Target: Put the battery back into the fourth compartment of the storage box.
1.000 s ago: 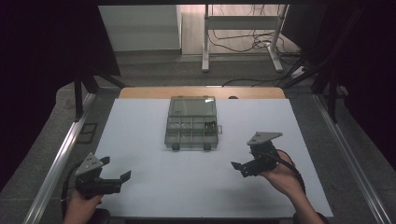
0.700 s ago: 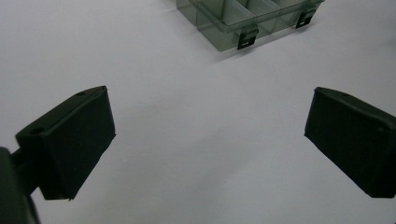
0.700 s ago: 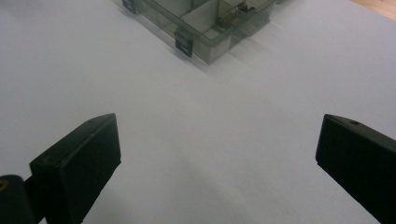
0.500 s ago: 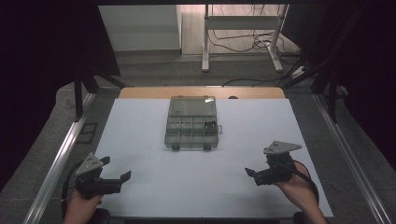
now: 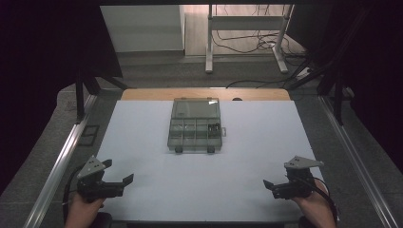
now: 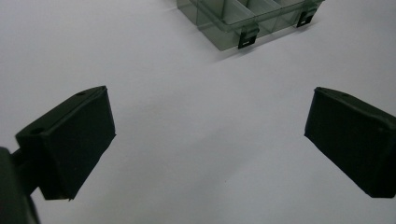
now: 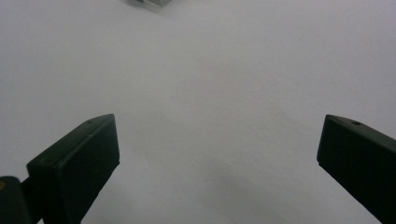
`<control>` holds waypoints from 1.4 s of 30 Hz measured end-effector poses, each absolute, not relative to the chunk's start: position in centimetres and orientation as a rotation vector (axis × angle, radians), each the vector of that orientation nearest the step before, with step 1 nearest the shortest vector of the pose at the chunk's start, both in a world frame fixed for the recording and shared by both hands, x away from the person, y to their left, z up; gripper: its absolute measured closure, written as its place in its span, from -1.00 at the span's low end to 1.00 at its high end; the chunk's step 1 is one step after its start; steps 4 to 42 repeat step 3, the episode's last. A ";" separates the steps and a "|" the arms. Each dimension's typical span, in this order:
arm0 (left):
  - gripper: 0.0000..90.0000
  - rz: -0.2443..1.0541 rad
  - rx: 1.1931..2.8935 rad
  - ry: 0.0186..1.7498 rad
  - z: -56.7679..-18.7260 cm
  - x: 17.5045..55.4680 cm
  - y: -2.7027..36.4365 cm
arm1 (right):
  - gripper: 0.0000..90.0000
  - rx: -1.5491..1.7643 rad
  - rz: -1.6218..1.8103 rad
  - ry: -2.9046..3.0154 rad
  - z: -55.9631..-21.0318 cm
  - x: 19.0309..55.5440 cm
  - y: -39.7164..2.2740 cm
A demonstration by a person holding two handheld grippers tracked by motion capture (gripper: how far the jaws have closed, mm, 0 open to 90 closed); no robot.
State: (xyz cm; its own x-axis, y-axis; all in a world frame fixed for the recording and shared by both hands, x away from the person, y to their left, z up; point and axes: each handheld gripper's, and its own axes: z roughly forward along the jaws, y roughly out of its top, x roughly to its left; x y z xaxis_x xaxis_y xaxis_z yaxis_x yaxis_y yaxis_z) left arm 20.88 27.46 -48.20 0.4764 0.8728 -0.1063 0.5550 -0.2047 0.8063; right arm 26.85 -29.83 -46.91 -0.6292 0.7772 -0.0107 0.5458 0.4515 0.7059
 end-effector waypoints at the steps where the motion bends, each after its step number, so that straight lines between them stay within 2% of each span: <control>1: -0.95 0.481 1.888 1.191 -48.2 20.9 27.4 | -1.00 1.129 0.974 2.374 -47.0 26.9 -29.9; 42: -0.95 0.479 1.896 1.191 -48.2 21.0 27.4 | -1.00 1.133 0.983 2.361 -46.9 26.9 -30.0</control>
